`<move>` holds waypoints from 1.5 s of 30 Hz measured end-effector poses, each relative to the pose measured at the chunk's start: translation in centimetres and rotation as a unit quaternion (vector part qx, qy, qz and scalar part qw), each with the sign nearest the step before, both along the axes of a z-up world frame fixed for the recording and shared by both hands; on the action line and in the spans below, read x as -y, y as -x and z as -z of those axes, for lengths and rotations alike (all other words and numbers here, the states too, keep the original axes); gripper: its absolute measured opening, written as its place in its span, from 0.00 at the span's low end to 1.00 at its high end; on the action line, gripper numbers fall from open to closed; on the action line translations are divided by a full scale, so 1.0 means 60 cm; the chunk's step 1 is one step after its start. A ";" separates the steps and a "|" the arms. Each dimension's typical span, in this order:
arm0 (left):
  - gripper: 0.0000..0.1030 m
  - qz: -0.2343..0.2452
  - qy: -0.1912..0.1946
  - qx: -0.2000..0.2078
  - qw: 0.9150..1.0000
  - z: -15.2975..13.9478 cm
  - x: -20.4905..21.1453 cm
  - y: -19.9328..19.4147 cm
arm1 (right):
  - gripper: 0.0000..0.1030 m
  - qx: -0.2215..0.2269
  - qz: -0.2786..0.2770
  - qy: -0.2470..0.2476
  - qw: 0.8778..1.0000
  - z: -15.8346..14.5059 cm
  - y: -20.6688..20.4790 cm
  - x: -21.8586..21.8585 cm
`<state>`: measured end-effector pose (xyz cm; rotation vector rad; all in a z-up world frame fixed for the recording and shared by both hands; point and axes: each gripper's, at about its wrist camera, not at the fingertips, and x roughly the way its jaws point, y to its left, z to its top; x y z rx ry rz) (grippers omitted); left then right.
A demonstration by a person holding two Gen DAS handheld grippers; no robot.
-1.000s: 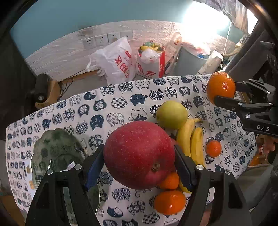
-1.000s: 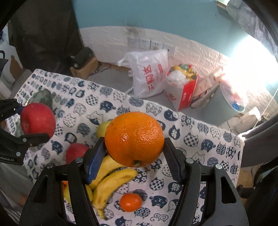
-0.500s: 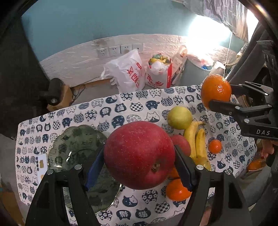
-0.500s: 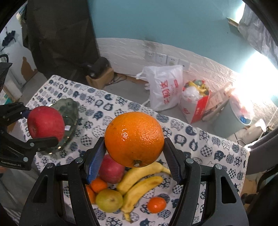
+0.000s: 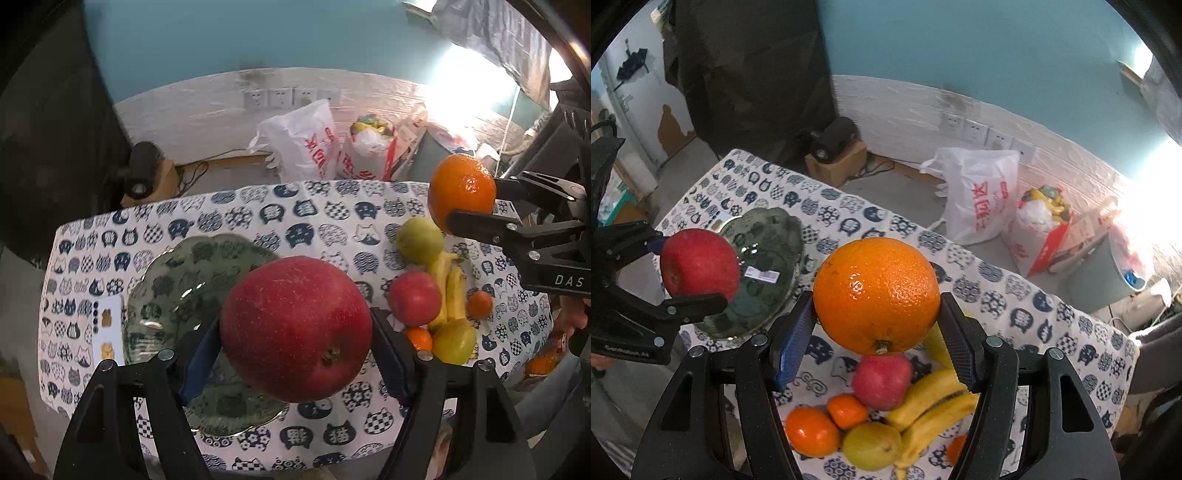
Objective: Organize fruits
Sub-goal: 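Carry the apple in the left tool and the orange in the right tool over the green plate, then open the left tool to drop the apple while the right tool releases the orange onto the plate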
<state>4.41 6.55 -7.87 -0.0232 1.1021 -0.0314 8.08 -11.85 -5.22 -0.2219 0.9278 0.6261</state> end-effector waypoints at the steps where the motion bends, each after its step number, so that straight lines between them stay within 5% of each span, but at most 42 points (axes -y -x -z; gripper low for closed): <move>1: 0.75 -0.003 0.000 -0.002 1.000 0.002 -0.006 0.002 | 0.64 -0.002 -0.004 -0.001 1.000 0.001 0.000 -0.008; 24: 0.75 -0.092 0.013 -0.081 0.992 0.136 -0.170 0.053 | 0.64 -0.058 -0.096 0.025 0.993 0.074 0.005 -0.214; 45: 0.75 -0.109 0.032 -0.145 0.983 0.208 -0.202 0.068 | 0.64 -0.113 -0.135 0.084 0.981 0.183 0.026 -0.286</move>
